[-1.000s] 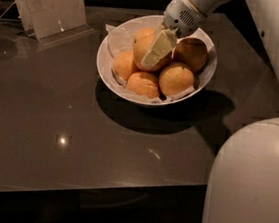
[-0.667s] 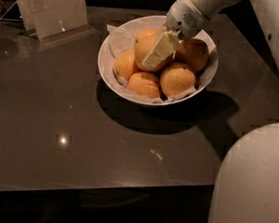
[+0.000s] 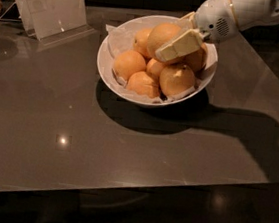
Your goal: Pick orange from white bowl
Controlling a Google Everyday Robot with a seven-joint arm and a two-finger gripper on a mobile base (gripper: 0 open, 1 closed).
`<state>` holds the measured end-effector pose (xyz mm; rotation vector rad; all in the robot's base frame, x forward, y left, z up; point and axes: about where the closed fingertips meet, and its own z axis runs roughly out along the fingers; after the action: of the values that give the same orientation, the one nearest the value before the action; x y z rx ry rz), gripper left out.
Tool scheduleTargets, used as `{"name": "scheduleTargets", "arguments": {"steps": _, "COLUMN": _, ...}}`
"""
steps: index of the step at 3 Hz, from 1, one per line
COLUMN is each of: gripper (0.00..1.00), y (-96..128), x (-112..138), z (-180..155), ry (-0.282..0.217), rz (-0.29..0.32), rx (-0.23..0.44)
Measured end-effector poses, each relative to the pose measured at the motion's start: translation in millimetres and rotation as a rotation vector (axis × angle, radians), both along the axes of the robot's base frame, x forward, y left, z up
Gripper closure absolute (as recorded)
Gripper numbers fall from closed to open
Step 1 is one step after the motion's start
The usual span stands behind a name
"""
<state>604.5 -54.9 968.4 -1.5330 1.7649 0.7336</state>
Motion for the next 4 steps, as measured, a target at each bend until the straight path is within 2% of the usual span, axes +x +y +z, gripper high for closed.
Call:
{"name": "scheduleTargets", "arguments": {"steps": 1, "gripper": 1.00, "y": -28.6, "x": -13.7, "z": 30.5, "ry": -0.084, "rz": -0.042, "rx": 0.083}}
{"name": "scheduleTargets", "arguments": {"steps": 2, "gripper": 1.00, "y": -50.7, "x": -31.4, "z": 38.4, "ry": -0.086, "rz": -0.088, "rx": 0.146}}
{"name": "scheduleTargets", "arguments": {"steps": 3, "gripper": 1.00, "y": -60.6, "x": -51.8, "z": 26.1, "ry": -0.020, "rz": -0.102, "rx": 0.212}}
{"name": "scheduleTargets", "arguments": {"steps": 4, "gripper": 1.00, "y": -59.6, "x": -64.7, "z": 18.3, "ry": 0.027, "rz": -0.062, "rx": 0.243}}
